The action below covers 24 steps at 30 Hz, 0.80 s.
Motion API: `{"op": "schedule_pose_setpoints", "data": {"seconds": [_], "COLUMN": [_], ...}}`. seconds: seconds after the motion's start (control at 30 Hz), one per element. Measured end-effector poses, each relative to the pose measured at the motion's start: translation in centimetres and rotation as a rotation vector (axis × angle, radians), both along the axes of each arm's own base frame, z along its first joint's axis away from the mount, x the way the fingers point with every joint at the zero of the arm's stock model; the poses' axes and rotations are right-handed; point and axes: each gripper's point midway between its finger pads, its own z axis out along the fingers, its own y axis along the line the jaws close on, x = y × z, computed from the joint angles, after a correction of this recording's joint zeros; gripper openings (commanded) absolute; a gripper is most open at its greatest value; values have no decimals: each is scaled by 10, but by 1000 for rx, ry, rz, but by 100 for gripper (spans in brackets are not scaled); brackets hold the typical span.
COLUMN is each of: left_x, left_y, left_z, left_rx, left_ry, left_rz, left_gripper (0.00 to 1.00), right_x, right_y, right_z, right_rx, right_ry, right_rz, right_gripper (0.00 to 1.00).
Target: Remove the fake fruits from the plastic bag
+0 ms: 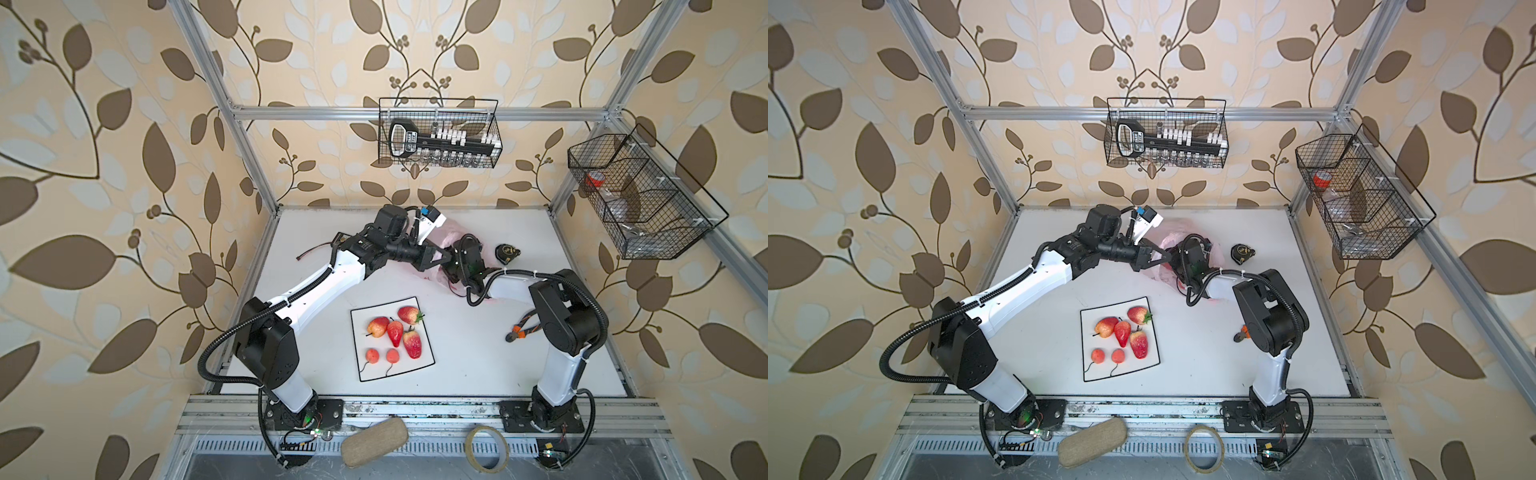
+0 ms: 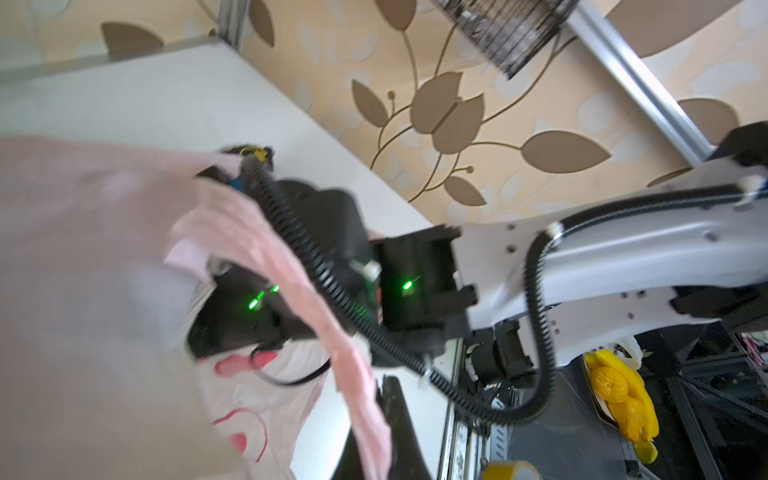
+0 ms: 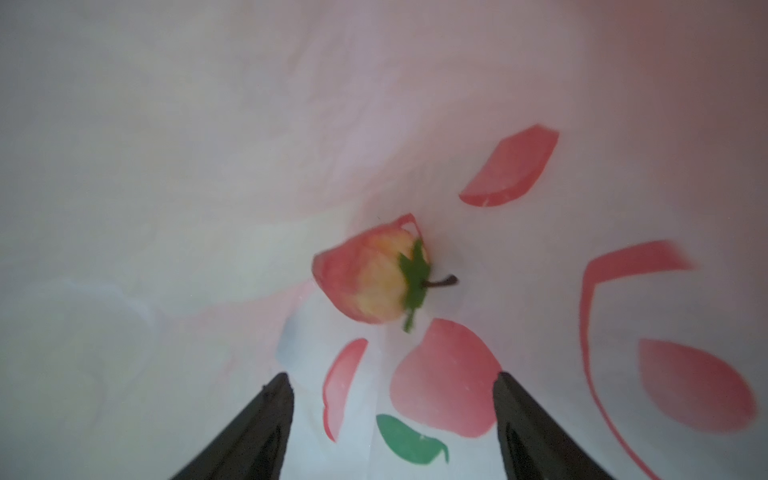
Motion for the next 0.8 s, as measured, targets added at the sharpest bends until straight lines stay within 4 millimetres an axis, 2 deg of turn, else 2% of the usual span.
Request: {"op": "schedule_pose_setpoints", "data": {"seconds": [0.13, 0.23, 0.3, 0.4, 0.6, 0.7, 0.8], "left_x": [6, 2, -3, -9, -22, -24, -7], "left_y": [34, 49, 53, 57, 65, 80, 104], "left_z": [-32, -40, -38, -30, -10, 3, 13], "left_rx": [60, 80, 78, 58, -1, -35, -43], "left_ry": [57, 74, 78, 75, 50, 27, 35], "left_rz": [100, 145, 163, 178, 202, 269, 436], "left_gripper": [4, 32, 51, 73, 99, 99, 99], "right_x": [-6, -9, -10, -10, -6, -4, -4], "right_y": [-2, -3, -3, -3, -1, 0, 1], "right_z": [-8, -12, -13, -13, -7, -5, -4], "right_rx": [-44, -66, -73, -79, -79, -74, -72], "right_ry": [29, 42, 44, 41, 25, 20, 16], "right_rz": [22, 33, 37, 43, 48, 50, 50], "right_gripper": [76, 76, 76, 76, 75, 75, 75]}}
